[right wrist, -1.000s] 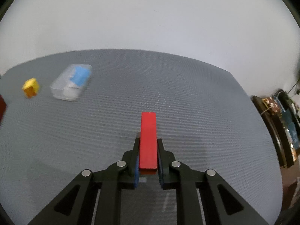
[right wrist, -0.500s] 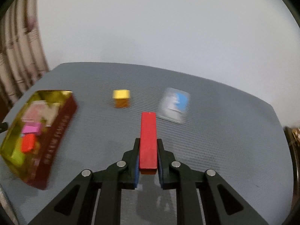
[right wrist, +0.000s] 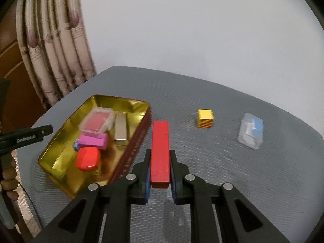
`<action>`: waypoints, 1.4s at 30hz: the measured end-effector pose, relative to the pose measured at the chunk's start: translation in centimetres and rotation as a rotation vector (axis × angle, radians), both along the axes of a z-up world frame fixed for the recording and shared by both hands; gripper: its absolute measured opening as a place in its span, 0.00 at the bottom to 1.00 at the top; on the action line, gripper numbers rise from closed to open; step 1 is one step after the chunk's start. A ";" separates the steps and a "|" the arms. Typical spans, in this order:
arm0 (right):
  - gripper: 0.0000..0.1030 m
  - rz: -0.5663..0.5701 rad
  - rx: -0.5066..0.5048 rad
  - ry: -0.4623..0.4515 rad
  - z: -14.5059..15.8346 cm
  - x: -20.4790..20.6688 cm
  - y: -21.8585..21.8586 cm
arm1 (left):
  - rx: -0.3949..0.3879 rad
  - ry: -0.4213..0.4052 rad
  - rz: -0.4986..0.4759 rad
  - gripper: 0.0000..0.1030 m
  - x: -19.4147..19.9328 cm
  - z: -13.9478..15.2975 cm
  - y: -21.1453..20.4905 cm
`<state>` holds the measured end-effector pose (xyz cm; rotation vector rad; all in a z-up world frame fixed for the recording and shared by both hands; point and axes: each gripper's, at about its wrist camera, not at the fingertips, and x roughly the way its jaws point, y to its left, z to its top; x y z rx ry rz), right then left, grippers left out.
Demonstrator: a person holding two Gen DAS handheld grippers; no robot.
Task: Organize rigid objects
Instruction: 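Lower the red stick into the gold tray and open the right gripper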
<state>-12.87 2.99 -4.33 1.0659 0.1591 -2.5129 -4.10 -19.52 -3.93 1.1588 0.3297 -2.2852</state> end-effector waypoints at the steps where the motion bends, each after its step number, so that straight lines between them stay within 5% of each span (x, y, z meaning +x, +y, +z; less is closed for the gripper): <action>1: 0.15 0.012 0.000 -0.006 -0.1 0.0 -0.6 | 0.000 0.001 0.005 0.73 0.0 0.0 -0.1; 21: 0.15 0.067 0.056 -0.064 -2.0 -2.0 -10.2 | 0.045 -0.008 0.041 0.73 0.2 -0.2 -1.2; 42: 0.15 0.027 0.085 -0.101 -3.8 -3.0 -10.4 | 0.048 -0.010 0.022 0.73 -0.2 -0.4 -1.3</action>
